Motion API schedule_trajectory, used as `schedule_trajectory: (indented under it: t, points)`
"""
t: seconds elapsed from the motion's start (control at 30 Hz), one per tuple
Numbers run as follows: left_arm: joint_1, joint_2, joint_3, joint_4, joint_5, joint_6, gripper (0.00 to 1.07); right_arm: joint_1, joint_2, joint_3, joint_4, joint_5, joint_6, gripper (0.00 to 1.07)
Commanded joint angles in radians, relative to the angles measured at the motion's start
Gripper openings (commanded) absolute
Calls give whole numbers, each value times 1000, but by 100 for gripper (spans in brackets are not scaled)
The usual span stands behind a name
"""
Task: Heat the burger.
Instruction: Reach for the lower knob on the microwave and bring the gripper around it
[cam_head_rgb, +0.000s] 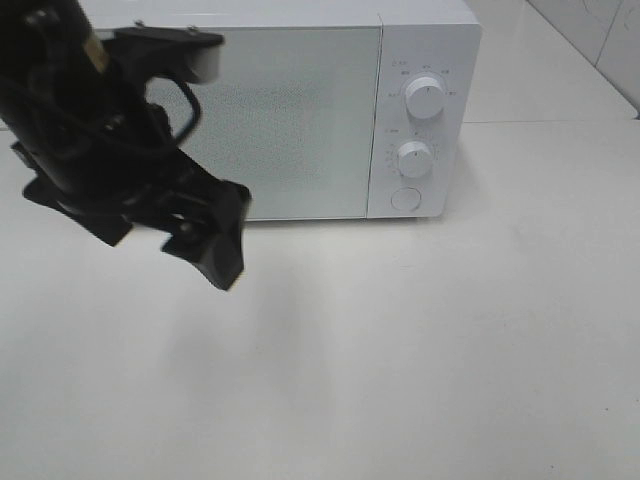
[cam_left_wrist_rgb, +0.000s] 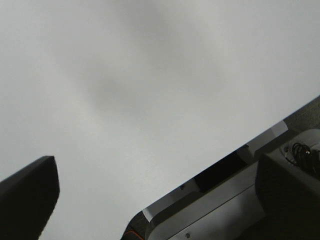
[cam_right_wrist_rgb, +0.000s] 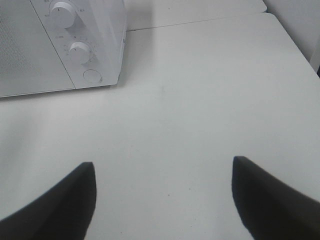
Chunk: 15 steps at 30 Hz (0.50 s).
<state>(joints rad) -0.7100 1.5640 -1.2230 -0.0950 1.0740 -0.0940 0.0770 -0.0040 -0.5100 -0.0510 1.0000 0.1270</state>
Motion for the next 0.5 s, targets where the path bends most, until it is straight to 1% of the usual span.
schedule_trajectory:
  t: [0.03,0.07,0.1,0.13,0.17,0.2,0.23,0.27,0.3,0.33,0.37,0.4,0.43,0.47,0.5]
  points:
    - [122,-69,4,-42,58,55,100,-6,-24,-1,4,-6,-3,71]
    - [152,-85,4,-46,72,64,100,-6,-24,-1,4,-6,-3,71]
    - [152,-85,4,-46,72,64,100,-6,-24,-1,4,-6,-3,71]
    - [207,-115,4,-46,100,78,100,-6,-24,-1,4,-6,-3,71]
    - [238,-132,6,-46,109,88,100,-6,-24,-1,4,-6,-3,71]
    - [238,-132,6,-46,109,88,100,-6,-24,-1,4,-6,-3,71]
    - [303,-172,24,-48,113,105,100,-6,-24,-1,4,-6,-3,71]
    - [330,-189,39,-49,113,109,100,-6,-24,-1,4,-6,-3,71]
    - [330,-189,39,-49,113,109,100,-6,-24,-1,4,-6,-3,71]
    - [399,-235,80,-49,116,113,100,-6,-24,-1,4,-6,-3,71]
    - [399,-235,80,-49,116,113,100,-6,-24,-1,4,-6,-3,71]
    - [425,-255,101,-48,116,120,100,-6,-24,-1,4,-6,-3,71]
    - [489,-303,151,-52,115,134,100,-6,-24,-1,4,-6,-3,71]
    - [489,-303,151,-52,115,134,100,-6,-24,-1,4,-6,-3,71]
    - [545,-349,212,-58,112,140,100,-6,-24,-1,4,-6,-3,71]
